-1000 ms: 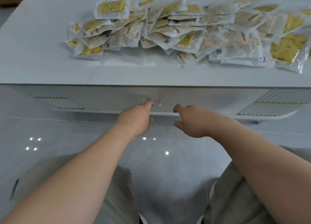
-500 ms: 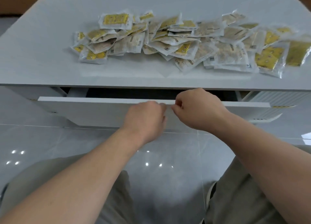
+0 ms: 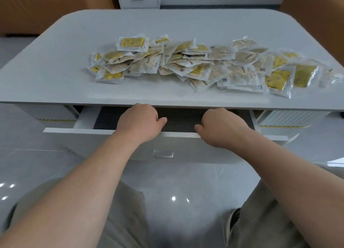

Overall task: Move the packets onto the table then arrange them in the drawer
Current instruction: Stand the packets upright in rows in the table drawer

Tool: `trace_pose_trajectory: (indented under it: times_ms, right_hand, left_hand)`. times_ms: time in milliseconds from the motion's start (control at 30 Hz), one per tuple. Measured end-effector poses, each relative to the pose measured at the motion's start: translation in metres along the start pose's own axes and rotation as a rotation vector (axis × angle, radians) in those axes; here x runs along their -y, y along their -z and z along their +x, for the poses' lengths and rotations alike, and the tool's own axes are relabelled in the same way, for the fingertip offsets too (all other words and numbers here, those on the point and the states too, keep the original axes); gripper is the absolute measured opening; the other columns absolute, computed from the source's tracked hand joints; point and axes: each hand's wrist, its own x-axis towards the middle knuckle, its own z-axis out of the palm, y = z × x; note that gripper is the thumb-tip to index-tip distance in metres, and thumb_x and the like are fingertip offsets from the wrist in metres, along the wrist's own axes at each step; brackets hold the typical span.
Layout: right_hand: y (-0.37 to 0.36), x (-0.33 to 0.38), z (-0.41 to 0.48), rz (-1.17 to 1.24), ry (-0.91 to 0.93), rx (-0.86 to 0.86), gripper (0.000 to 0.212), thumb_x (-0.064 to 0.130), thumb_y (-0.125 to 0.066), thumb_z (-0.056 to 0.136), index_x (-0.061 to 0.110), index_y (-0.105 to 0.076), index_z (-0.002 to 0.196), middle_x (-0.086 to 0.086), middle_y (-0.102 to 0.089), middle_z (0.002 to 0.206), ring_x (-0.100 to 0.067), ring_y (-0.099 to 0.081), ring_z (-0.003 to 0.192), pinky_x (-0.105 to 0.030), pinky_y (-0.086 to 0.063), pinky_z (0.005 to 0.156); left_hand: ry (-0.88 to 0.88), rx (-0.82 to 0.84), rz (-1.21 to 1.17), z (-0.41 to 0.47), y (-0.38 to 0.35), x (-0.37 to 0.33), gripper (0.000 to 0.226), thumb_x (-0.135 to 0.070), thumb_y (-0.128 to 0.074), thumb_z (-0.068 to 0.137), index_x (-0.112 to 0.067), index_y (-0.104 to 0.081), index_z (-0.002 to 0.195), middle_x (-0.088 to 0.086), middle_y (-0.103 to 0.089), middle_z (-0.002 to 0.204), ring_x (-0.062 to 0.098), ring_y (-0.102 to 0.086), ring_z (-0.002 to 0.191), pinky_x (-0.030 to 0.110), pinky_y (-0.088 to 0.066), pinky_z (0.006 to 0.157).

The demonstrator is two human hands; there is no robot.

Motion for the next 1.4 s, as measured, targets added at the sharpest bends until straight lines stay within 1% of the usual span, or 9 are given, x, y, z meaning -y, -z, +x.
trace_pose_trajectory:
  times_ms: [233,433,633,867,967,1100,1233,1300,1400]
  right_hand:
    - [-0.012,0.003,-0.026,-0.034,0.004,0.029,0.032,0.021,-0.051,0.097,0.013,-0.049,0.066,-0.003,-0.054,0.065,-0.021,-0.051,0.055,-0.027,-0.044,0.054]
    - [-0.014,0.006,-0.039,-0.050,0.013,0.091,0.027,0.014,-0.052,0.091,0.013,-0.044,0.065,-0.003,-0.050,0.064,-0.021,-0.047,0.055,-0.027,-0.041,0.054]
    - [-0.022,0.013,-0.054,-0.133,0.039,0.174,0.020,0.014,-0.049,0.092,0.015,-0.047,0.073,-0.002,-0.052,0.077,-0.019,-0.051,0.063,-0.026,-0.039,0.054]
    - [-0.024,0.015,-0.059,-0.133,0.057,0.223,0.022,0.014,-0.048,0.094,0.015,-0.045,0.072,-0.001,-0.050,0.077,-0.019,-0.050,0.063,-0.028,-0.043,0.058]
    - [-0.018,0.004,-0.050,-0.065,0.042,0.196,0.030,0.024,-0.050,0.098,0.016,-0.048,0.069,0.000,-0.052,0.071,-0.022,-0.057,0.069,-0.032,-0.053,0.067]
    - [0.005,-0.028,-0.022,-0.030,-0.054,0.036,0.027,0.036,-0.051,0.098,0.019,-0.056,0.078,0.001,-0.058,0.078,-0.021,-0.062,0.076,-0.033,-0.053,0.067]
    - [0.039,-0.072,0.006,0.071,-0.189,-0.230,0.017,0.026,-0.050,0.096,0.014,-0.062,0.094,-0.004,-0.062,0.087,-0.024,-0.062,0.074,-0.031,-0.053,0.061]
    - [0.052,-0.099,0.018,0.121,-0.264,-0.322,0.015,0.019,-0.049,0.093,0.014,-0.062,0.097,-0.006,-0.064,0.092,-0.027,-0.064,0.077,-0.036,-0.057,0.067]
    - [0.061,-0.142,0.030,0.199,-0.398,-0.429,0.017,0.016,-0.051,0.090,0.010,-0.060,0.104,-0.008,-0.062,0.092,-0.031,-0.063,0.082,-0.033,-0.051,0.064]
  left_hand:
    - [0.002,0.176,0.105,-0.021,0.004,-0.005,0.056,-0.049,-0.052,0.098,-0.014,-0.044,0.056,0.001,-0.044,0.058,0.017,-0.043,0.054,0.029,-0.032,0.050]
    - [-0.039,0.283,0.177,-0.030,0.006,-0.012,0.056,-0.047,-0.049,0.100,-0.013,-0.045,0.055,0.001,-0.048,0.058,0.016,-0.045,0.055,0.030,-0.036,0.054]
    - [-0.008,0.459,0.195,-0.042,0.003,-0.022,0.062,-0.044,-0.048,0.100,-0.013,-0.063,0.049,-0.005,-0.057,0.039,0.015,-0.059,0.048,0.024,-0.046,0.056]
    - [0.028,0.604,0.154,-0.045,0.003,-0.022,0.061,-0.048,-0.045,0.101,-0.012,-0.071,0.059,0.000,-0.070,0.058,0.014,-0.066,0.053,0.023,-0.052,0.062]
    - [-0.035,0.429,0.170,-0.042,0.006,-0.024,0.052,-0.052,-0.049,0.099,-0.015,-0.071,0.072,-0.001,-0.068,0.067,0.017,-0.067,0.066,0.029,-0.050,0.063]
    - [-0.173,0.065,0.015,-0.024,0.019,-0.058,0.042,-0.046,-0.052,0.099,-0.021,-0.060,0.066,-0.002,-0.060,0.068,0.018,-0.058,0.064,0.027,-0.038,0.054]
    - [-0.303,-0.182,-0.047,0.011,0.018,-0.099,0.022,-0.037,-0.053,0.099,-0.022,-0.069,0.094,-0.004,-0.063,0.097,0.020,-0.060,0.087,0.033,-0.050,0.070]
    - [-0.327,-0.239,-0.086,0.030,0.013,-0.112,0.020,-0.032,-0.052,0.099,-0.020,-0.067,0.106,-0.003,-0.061,0.110,0.020,-0.058,0.096,0.034,-0.050,0.074]
    - [-0.390,-0.399,-0.044,0.054,0.006,-0.122,0.021,-0.023,-0.054,0.097,-0.014,-0.066,0.112,0.001,-0.061,0.112,0.023,-0.056,0.102,0.037,-0.050,0.079]
